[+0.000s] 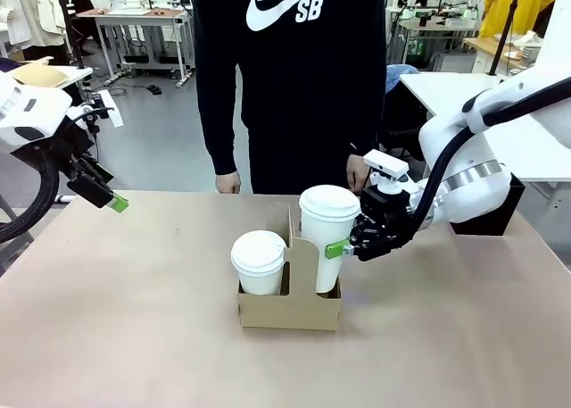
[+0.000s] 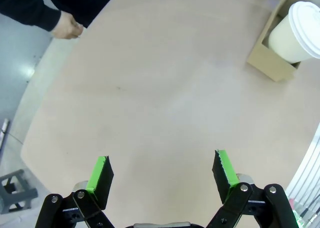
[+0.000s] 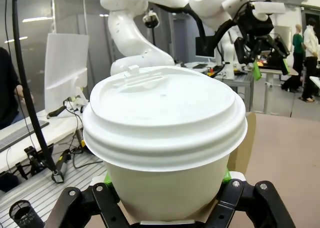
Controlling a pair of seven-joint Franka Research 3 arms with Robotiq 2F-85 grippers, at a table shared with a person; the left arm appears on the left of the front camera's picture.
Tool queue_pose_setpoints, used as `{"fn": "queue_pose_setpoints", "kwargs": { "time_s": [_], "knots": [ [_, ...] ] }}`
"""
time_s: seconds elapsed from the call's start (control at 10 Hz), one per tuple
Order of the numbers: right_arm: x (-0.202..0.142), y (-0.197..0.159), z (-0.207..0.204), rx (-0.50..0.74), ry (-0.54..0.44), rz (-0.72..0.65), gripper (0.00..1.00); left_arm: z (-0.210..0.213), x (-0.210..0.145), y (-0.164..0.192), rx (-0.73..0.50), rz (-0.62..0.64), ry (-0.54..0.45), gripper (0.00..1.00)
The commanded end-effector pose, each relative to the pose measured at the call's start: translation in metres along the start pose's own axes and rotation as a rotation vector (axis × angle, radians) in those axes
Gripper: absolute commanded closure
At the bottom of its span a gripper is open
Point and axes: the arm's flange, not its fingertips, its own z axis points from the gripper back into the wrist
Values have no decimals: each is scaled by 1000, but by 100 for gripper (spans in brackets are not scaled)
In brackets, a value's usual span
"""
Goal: Pour a drink into a cup and package it in a carrier.
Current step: Insert the held 600 ml Paper Cup into the Cup Carrier.
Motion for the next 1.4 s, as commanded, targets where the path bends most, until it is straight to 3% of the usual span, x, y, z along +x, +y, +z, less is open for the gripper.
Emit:
{"fn": "queue_pose_setpoints", "kwargs": {
  "time_s": [0.0, 0.6, 1.0, 1.1, 1.3],
  "knots": [
    [-13, -11, -2, 43, -10, 21, 19, 1, 1, -1, 2, 17, -10, 0],
    [-58, -19, 3, 91, 39, 34, 19, 1, 1, -1, 2, 17, -10, 0],
    [-76, -18, 12, 50, 60, 67, 19, 1, 1, -1, 2, 17, -10, 0],
    [-76, -15, 11, 47, 110, 88, 0, 1, 1, -1, 2, 17, -10, 0],
    [-66, -7, 17, 19, 149, 88, 0, 1, 1, -1, 2, 17, -10, 0]
  ]
}}
